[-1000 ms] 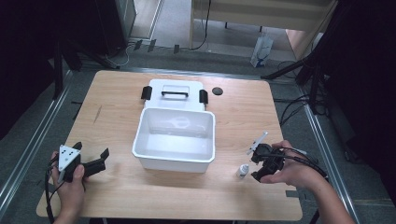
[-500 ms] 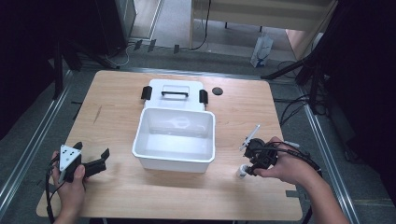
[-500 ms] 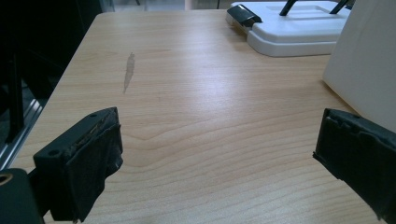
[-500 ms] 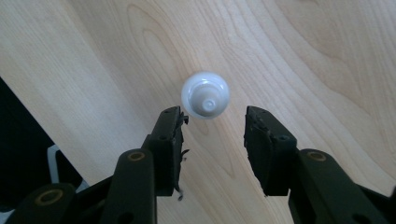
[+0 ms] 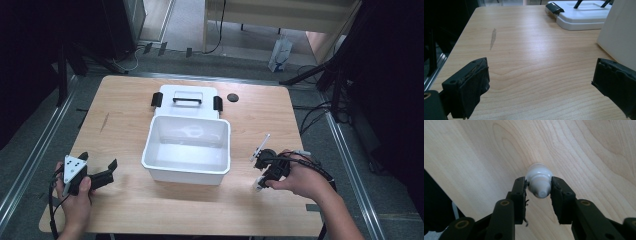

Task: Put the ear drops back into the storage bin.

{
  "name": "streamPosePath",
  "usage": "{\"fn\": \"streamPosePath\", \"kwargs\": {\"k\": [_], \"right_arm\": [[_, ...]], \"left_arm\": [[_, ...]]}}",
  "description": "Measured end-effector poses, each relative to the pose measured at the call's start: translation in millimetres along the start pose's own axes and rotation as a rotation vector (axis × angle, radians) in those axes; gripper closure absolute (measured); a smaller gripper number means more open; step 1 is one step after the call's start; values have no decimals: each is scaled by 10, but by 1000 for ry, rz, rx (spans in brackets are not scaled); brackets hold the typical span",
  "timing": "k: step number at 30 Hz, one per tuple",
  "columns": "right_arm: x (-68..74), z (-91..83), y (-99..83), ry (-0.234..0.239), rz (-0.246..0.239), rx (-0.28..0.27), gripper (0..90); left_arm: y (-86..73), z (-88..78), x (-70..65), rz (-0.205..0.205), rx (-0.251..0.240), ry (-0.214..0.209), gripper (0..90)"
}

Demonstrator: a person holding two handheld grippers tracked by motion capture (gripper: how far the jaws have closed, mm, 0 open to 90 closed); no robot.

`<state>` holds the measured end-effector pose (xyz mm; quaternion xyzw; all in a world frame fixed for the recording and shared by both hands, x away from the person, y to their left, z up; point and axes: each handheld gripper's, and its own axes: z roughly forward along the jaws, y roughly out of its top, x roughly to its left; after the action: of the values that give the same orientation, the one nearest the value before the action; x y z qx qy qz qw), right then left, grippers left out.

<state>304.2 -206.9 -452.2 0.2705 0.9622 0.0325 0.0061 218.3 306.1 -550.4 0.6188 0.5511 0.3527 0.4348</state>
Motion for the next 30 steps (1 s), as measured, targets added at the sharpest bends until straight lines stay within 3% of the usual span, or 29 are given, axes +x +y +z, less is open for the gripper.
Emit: {"fn": "streamPosePath", "kwargs": {"k": [2,9,17,23,30], "right_arm": [[3,13,11,-15,0,5,714],[-6,-66,31,-22,-15,-13,719],[13,-392,127,-27,-41,-50,720],[74,-674,264,-14,-94,-55,720],[174,-992,477,-48,-157,-63,720]], "left_arm": [[0,1,-1,-2,-1,2,17],[-1,3,-13,7,-3,2,17],[0,3,-50,48,8,2,16],[0,5,-40,35,3,-5,4],[2,8,-39,30,5,3,0]]}}
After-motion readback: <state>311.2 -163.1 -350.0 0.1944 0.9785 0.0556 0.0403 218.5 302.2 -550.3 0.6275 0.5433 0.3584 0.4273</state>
